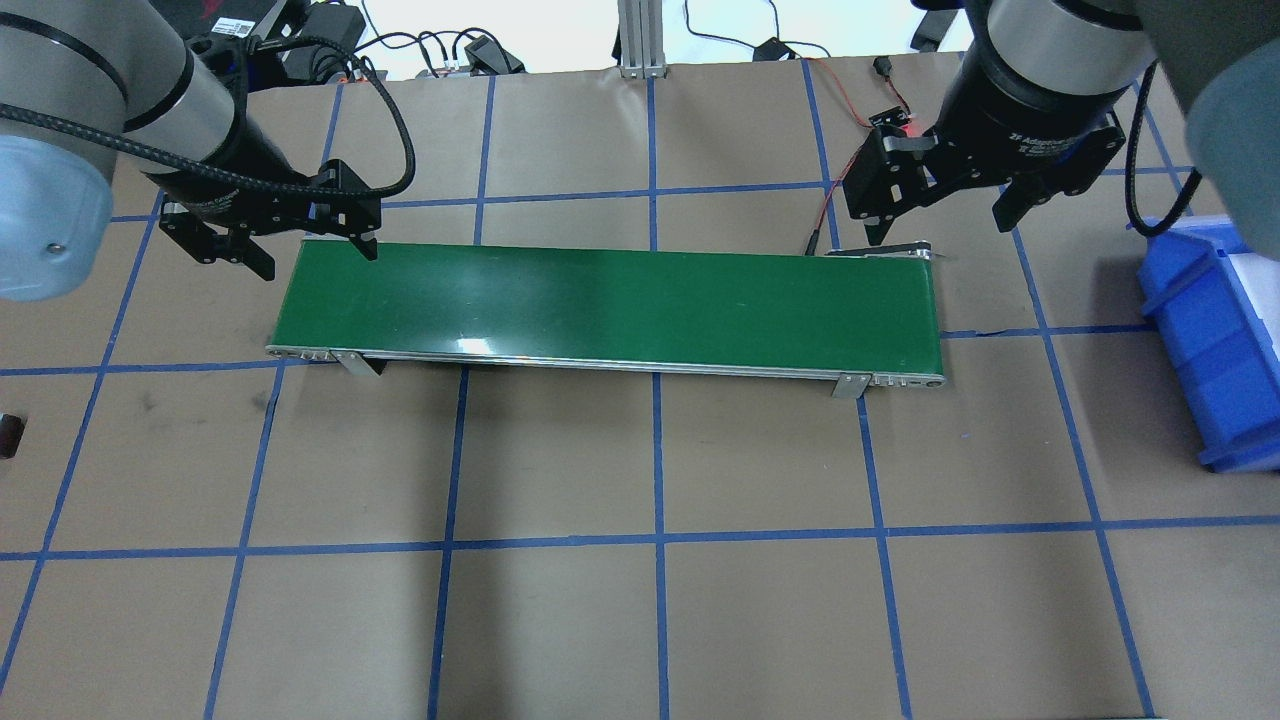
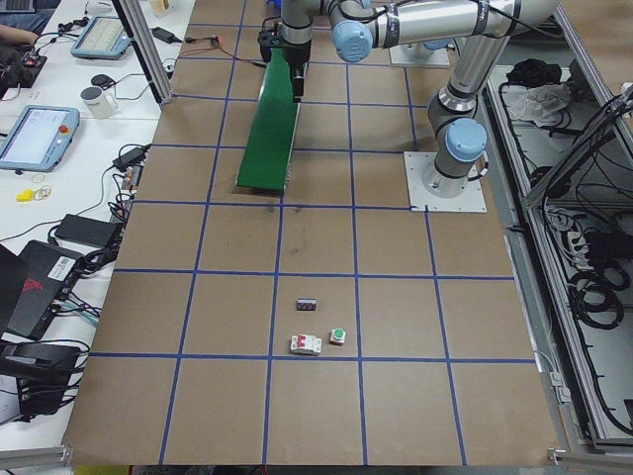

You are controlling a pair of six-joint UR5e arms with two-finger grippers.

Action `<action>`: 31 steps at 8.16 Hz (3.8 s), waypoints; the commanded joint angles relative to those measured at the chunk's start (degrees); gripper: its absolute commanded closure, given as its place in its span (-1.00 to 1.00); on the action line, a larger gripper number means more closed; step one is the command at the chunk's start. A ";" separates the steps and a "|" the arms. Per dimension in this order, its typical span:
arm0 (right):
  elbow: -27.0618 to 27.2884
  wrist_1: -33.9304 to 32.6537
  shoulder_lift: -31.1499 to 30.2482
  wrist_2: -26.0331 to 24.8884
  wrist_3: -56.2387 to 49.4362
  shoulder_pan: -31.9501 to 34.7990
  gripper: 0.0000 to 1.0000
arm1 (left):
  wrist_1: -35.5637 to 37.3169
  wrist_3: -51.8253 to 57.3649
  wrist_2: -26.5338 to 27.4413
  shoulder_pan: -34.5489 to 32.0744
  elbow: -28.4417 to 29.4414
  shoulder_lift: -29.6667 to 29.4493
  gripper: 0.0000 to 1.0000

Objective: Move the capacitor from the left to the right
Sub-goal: 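Move the left gripper away from the conveyor toward the table edge, then grasp the brown capacitor with the left gripper and lift it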

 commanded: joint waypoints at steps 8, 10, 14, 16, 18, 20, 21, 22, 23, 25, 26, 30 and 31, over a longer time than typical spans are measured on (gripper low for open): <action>-0.09 -1.73 -0.25 -0.06 0.08 -0.02 -1.00 | 2.53 27.25 3.53 31.85 0.10 -5.35 -1.00; 0.00 -1.73 -0.25 -0.06 0.17 -0.02 -1.00 | 12.60 42.54 3.70 39.33 0.01 -12.37 -1.00; 0.00 -1.73 -0.25 -0.06 0.17 -0.02 -1.00 | 24.68 50.78 4.67 45.43 0.01 -26.19 -1.00; 0.00 -1.73 -0.25 -0.06 0.08 -0.02 -1.00 | 24.87 53.13 4.84 45.52 0.10 -28.14 -1.00; 0.00 -1.73 -0.25 -0.06 0.08 -0.02 -1.00 | 26.44 53.41 6.34 45.69 0.10 -29.36 -1.00; 0.00 -1.73 -0.25 -0.06 0.08 -0.02 -1.00 | 26.63 53.24 6.25 46.83 0.19 -32.00 -1.00; 0.00 -1.73 -0.25 -0.06 0.08 -0.02 -1.00 | 28.02 53.33 6.34 46.92 0.10 -32.27 -1.00; 0.00 -1.73 -0.25 -0.06 0.08 -0.02 -1.00 | 28.12 53.33 6.43 47.01 0.10 -32.27 -1.00; 0.00 -1.73 -0.25 -0.06 0.00 -0.02 -1.00 | 28.12 53.33 7.91 47.45 0.01 -32.36 -1.00; 0.00 -1.73 -0.25 -0.06 0.00 -0.02 -1.00 | 29.17 53.33 8.63 47.63 0.10 -33.58 -0.72; 0.00 -1.73 -0.25 -0.06 0.00 -0.02 -1.00 | 29.35 53.50 9.06 47.63 0.10 -33.77 -0.26; 0.00 -1.73 -0.25 -0.06 0.00 -0.02 -1.00 | 29.35 53.33 11.95 47.63 0.01 -32.10 1.00; 0.00 -1.73 -0.25 -0.06 0.00 -0.02 -1.00 | 29.18 53.33 12.05 47.54 -0.08 -31.40 1.00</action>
